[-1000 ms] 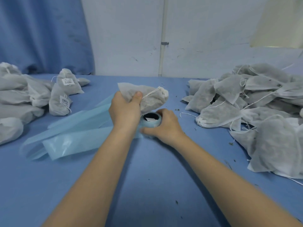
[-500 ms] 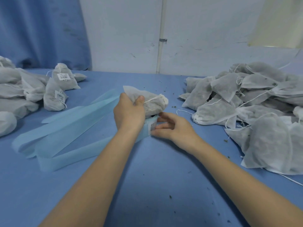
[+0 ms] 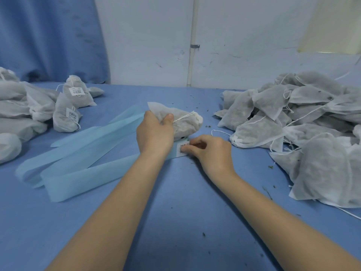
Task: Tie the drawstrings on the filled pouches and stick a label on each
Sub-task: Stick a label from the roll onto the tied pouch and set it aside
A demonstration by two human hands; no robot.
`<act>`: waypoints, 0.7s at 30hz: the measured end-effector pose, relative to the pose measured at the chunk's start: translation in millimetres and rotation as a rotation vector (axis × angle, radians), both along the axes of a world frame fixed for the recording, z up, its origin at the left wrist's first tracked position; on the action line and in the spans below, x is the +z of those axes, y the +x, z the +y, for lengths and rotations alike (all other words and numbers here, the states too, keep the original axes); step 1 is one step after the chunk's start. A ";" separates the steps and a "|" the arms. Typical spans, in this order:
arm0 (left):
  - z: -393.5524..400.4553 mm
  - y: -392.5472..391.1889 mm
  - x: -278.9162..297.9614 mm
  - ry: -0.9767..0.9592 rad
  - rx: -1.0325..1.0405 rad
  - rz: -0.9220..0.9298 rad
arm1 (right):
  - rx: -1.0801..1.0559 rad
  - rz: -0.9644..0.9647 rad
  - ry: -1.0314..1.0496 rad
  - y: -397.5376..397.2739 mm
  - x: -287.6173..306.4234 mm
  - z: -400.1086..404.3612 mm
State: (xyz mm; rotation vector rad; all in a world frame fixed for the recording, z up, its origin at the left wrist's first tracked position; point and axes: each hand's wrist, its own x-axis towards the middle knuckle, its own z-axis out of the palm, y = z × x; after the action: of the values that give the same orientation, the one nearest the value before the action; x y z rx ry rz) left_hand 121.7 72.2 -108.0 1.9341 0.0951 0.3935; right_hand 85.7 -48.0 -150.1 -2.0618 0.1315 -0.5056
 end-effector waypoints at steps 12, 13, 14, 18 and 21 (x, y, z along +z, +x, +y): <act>1.1 -0.3 -0.3 0.004 0.006 -0.002 | 0.080 0.019 -0.371 -13.7 2.7 10.8; 0.8 -0.4 -0.3 0.007 0.008 -0.007 | 0.125 0.027 -0.381 -17.0 3.2 10.7; 0.9 -0.6 -0.3 0.010 0.009 -0.010 | 0.166 0.030 -0.377 -21.1 4.0 9.6; 1.4 -1.0 -0.4 -0.019 0.000 -0.005 | 0.313 0.069 -0.342 -41.3 14.0 1.5; 2.3 -2.9 0.3 -0.002 -0.026 -0.041 | 0.362 0.085 -0.249 -52.5 30.8 -8.1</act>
State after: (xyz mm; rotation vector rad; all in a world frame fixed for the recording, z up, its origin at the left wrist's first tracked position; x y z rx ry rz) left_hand 118.8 74.5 -107.7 1.9230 0.0442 0.4152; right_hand 33.1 -56.0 -119.2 -2.2842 -0.2639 -0.2186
